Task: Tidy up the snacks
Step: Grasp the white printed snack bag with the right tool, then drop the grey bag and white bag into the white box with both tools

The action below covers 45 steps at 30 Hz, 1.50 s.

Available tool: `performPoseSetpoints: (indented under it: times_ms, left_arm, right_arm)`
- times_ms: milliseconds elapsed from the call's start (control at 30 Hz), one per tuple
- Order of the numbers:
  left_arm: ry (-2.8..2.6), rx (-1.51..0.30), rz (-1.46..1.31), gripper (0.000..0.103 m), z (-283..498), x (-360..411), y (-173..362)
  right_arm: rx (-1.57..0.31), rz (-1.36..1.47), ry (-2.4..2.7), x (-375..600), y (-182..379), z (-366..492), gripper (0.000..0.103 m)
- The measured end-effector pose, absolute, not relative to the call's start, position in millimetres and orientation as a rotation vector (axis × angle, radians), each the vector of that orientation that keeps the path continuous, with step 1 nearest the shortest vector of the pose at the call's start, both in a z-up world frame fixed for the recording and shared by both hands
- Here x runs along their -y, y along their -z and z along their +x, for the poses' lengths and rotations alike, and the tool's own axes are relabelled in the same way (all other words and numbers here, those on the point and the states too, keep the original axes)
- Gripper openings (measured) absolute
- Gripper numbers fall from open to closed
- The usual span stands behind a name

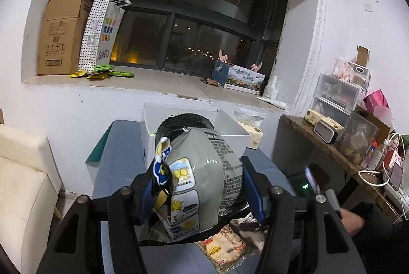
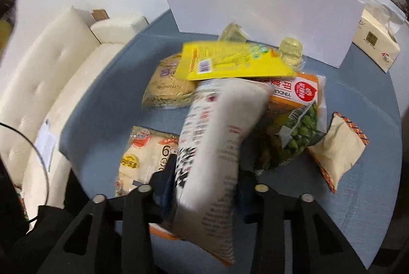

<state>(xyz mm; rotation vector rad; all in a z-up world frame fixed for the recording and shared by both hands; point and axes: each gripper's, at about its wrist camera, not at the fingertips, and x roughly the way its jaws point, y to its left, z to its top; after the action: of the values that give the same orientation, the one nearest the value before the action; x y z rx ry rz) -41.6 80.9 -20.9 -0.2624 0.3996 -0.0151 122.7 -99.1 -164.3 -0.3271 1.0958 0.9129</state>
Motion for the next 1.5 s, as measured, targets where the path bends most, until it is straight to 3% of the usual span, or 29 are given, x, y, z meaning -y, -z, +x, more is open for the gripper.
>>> performPoseSetpoints:
  times_ms: [467, 700, 1033, 1333, 1400, 1467, 1500]
  left_arm:
    - [0.054, -0.393, -0.257, 0.064, -35, -65, 21]
    - [0.073, -0.393, -0.222, 0.064, -4, -62, 10]
    - [0.076, -0.482, -0.272, 0.064, 167, -105, -8]
    - [-0.016, -0.662, -0.242, 0.066, 281, -118, 36]
    - [-0.037, -0.693, -0.272, 0.072, 291, -123, 46]
    - [-0.075, -0.716, -0.284, 0.103, 296, -126, 54]
    - [-0.083, -0.719, -0.289, 0.103, 297, -127, 57]
  right_arm:
    - [-0.838, -0.116, -0.867, 206, 81, 104, 0.036]
    - [-0.758, -0.091, -0.840, 207, 54, 118, 0.036]
    - [-0.677, -0.073, -0.803, 143, -5, 227, 0.036]
    - [-0.752, -0.124, -0.711, 80, 15, 345, 0.036]
    - [-0.789, -0.113, -0.711, 76, 22, 362, 0.037]
    - [-0.828, -0.116, -0.719, 72, 30, 372, 0.039]
    - [-0.841, -0.115, -0.727, 71, 33, 376, 0.046]
